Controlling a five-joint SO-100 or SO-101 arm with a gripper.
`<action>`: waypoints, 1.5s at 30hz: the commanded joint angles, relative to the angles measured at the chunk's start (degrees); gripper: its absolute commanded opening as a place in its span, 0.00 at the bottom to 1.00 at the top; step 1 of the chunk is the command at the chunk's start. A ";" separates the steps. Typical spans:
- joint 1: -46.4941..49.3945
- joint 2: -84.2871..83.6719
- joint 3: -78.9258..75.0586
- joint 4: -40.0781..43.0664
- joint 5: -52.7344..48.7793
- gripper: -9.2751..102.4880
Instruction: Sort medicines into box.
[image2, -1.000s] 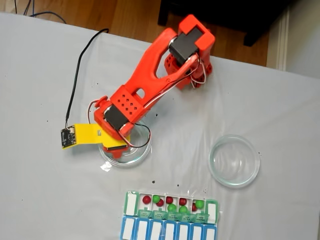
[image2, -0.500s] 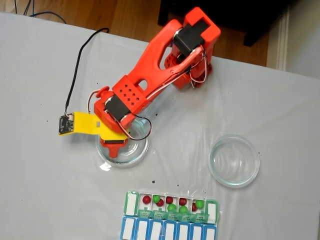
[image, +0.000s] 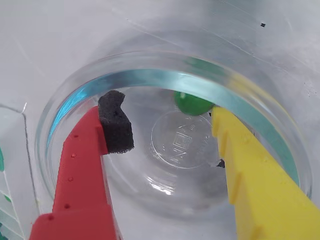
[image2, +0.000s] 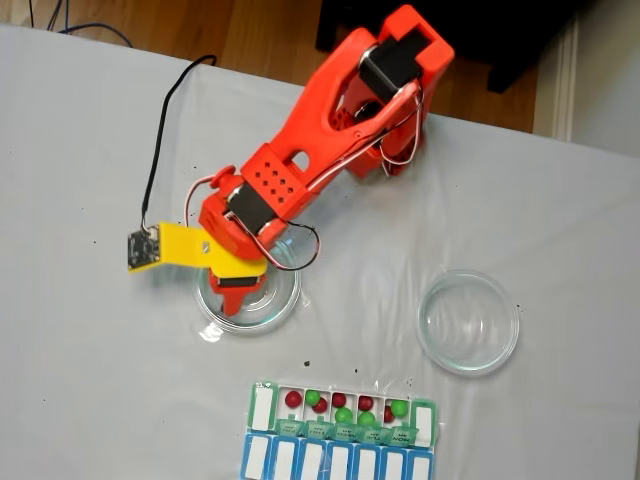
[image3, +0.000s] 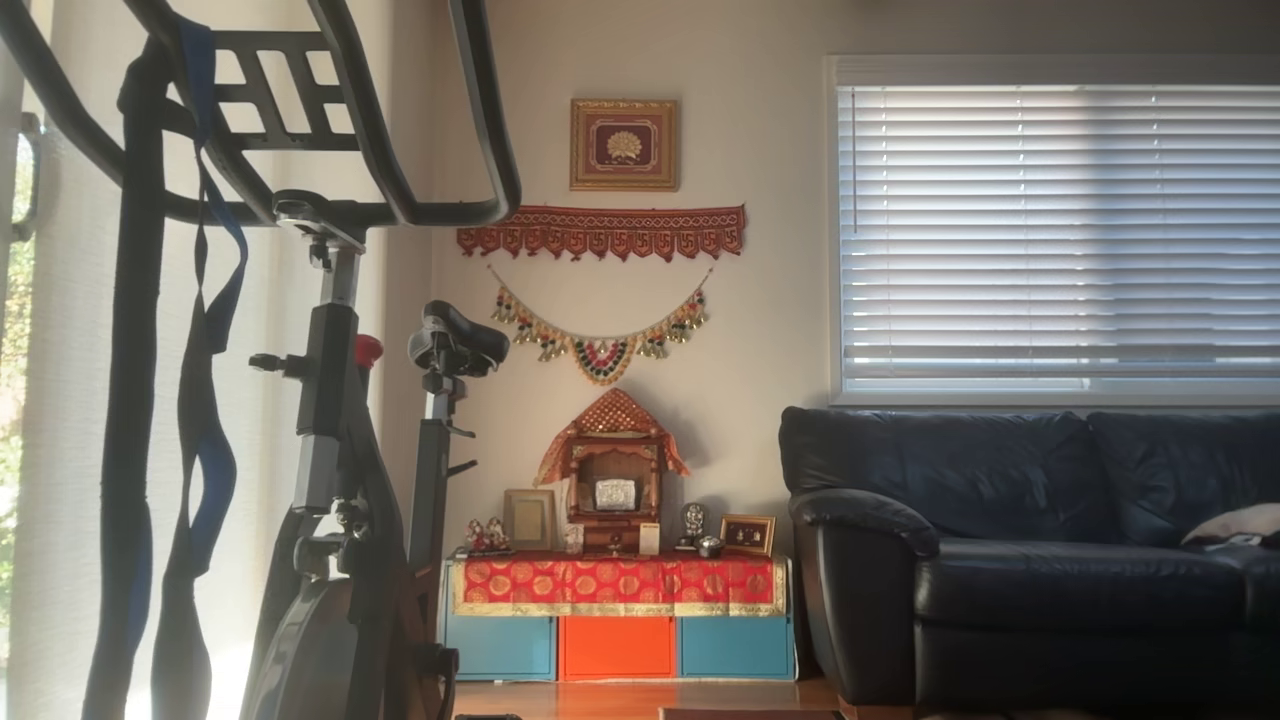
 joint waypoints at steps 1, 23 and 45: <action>-0.97 4.48 0.53 -4.04 -3.78 0.33; -4.22 20.65 15.73 -16.70 -6.33 0.32; -0.44 13.45 10.46 -13.01 -7.21 0.36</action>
